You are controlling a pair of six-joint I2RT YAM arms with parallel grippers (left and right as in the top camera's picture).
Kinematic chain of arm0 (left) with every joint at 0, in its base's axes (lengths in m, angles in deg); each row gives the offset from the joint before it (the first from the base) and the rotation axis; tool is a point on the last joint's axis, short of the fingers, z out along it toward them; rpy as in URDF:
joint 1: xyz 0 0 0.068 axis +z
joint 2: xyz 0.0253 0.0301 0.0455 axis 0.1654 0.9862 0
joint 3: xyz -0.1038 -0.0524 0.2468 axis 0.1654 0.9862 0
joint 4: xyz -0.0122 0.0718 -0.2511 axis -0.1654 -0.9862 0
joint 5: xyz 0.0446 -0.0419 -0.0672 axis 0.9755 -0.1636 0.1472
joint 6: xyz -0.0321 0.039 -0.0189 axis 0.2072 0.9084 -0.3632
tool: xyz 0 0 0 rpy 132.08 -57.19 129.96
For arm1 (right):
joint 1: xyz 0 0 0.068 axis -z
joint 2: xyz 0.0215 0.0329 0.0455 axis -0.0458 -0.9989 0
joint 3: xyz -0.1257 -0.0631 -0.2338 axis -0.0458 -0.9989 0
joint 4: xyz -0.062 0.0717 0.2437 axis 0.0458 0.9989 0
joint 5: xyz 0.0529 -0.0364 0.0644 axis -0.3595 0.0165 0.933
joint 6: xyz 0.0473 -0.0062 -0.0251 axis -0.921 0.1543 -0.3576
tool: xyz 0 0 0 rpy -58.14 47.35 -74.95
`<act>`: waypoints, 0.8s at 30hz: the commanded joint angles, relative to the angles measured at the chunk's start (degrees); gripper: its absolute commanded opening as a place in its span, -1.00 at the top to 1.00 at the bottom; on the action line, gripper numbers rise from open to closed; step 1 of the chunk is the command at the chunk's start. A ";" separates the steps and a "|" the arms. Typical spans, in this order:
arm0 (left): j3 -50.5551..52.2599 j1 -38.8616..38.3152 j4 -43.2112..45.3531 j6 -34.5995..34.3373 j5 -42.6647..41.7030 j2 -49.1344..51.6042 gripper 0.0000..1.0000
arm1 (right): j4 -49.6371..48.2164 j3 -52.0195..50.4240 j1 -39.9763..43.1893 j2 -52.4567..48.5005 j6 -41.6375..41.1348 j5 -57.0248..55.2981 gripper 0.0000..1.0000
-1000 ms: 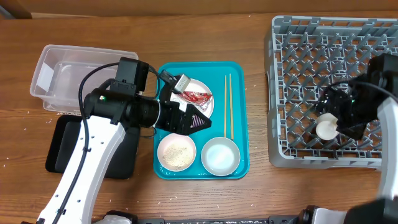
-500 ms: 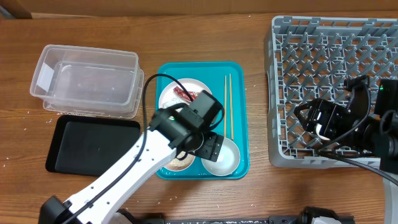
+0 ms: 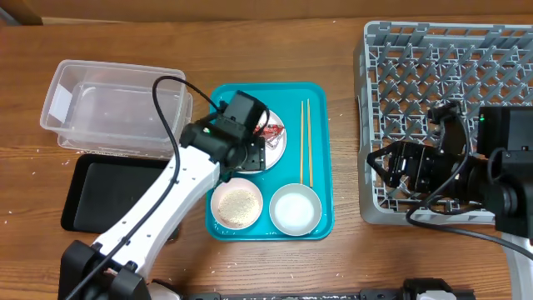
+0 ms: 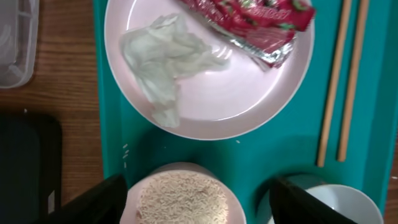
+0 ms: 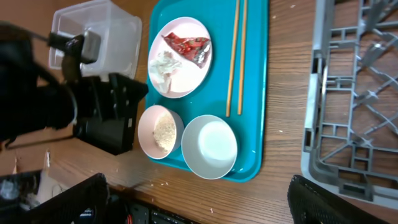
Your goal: Sort waste into correct bins and load items into the dishwasher
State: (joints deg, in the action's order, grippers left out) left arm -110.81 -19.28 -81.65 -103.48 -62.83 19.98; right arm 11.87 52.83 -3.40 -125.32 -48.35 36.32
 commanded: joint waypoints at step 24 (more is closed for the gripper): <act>-0.11 6.40 11.15 5.29 -0.98 20.37 0.42 | -0.90 0.79 -1.25 -0.39 0.39 0.87 -0.88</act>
State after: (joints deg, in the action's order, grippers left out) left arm -110.50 -13.59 -70.05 -98.16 -63.07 40.72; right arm 11.32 52.83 -4.28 -125.70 -48.22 36.65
